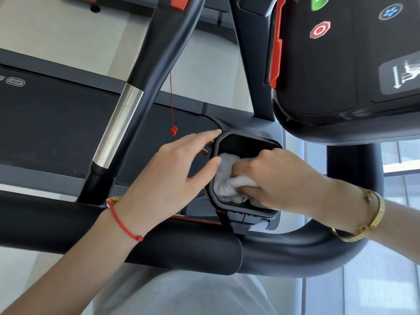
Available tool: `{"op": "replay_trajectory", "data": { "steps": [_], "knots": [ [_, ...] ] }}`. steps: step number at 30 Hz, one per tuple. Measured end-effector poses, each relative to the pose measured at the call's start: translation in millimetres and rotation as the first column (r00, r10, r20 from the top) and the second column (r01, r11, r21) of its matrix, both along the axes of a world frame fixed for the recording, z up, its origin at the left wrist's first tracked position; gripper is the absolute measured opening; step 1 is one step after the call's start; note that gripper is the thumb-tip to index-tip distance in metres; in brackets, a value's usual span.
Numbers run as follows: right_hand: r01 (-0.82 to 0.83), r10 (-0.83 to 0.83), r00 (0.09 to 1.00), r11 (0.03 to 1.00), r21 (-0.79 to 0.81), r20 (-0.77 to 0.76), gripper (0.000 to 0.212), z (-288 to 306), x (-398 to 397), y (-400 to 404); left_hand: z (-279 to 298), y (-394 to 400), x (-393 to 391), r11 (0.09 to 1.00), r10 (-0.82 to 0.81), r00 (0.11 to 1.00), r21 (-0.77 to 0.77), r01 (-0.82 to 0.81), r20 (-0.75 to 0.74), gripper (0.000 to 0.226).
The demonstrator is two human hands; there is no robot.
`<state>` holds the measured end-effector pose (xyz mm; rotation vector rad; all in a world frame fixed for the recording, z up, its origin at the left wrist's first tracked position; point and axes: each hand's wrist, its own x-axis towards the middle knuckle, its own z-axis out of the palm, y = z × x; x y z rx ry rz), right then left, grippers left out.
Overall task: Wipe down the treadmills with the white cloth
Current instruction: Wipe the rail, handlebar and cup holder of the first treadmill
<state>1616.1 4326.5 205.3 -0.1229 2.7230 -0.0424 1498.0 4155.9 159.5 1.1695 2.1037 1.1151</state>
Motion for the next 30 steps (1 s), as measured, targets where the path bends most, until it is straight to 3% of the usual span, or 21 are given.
{"op": "replay_trajectory", "data": {
  "steps": [5, 9, 14, 20, 24, 26, 30],
  "knots": [
    [0.124, -0.153, 0.937, 0.986, -0.110, -0.314, 0.008, -3.2, 12.5, -6.8, -0.1, 0.3, 1.0, 1.000, 0.005, 1.000, 0.007, -0.005, -0.009, 0.052],
    [0.073, -0.091, 0.993, 0.976, -0.206, -0.079, 0.011, -10.3, 2.2, -6.3, 0.5, -0.5, 0.7, 1.000, 0.007, 1.000, 0.001, -0.007, -0.015, 0.053],
    [-0.058, 0.064, 0.998, 0.982, -0.177, 0.026, 0.012, -12.9, -9.3, 2.1, 1.4, -0.2, 1.2, 1.000, 0.008, 1.000, 0.001, -0.008, -0.004, 0.054],
    [0.027, -0.026, 0.997, 0.999, -0.026, 0.066, 0.020, -10.0, -10.0, -2.3, 3.2, 0.7, 1.9, 1.000, 0.020, 1.000, 0.005, -0.020, 0.016, 0.050],
    [0.054, -0.054, 0.999, 0.997, 0.062, 0.000, 0.013, -2.9, -14.5, -10.1, 2.1, -0.4, 0.7, 1.000, 0.006, 1.000, 0.010, -0.006, 0.028, 0.051],
    [0.083, -0.086, 0.994, 0.995, 0.053, 0.062, 0.014, -0.7, -12.0, -11.1, 1.2, -0.8, 0.3, 1.000, 0.000, 1.000, 0.013, 0.000, 0.028, 0.053],
    [0.186, -0.187, 0.982, 0.981, -0.048, -0.013, 0.025, -0.4, -2.1, -5.8, 1.0, 0.0, 0.8, 1.000, 0.004, 1.000, 0.016, -0.004, 0.030, 0.055]
  ]
}}
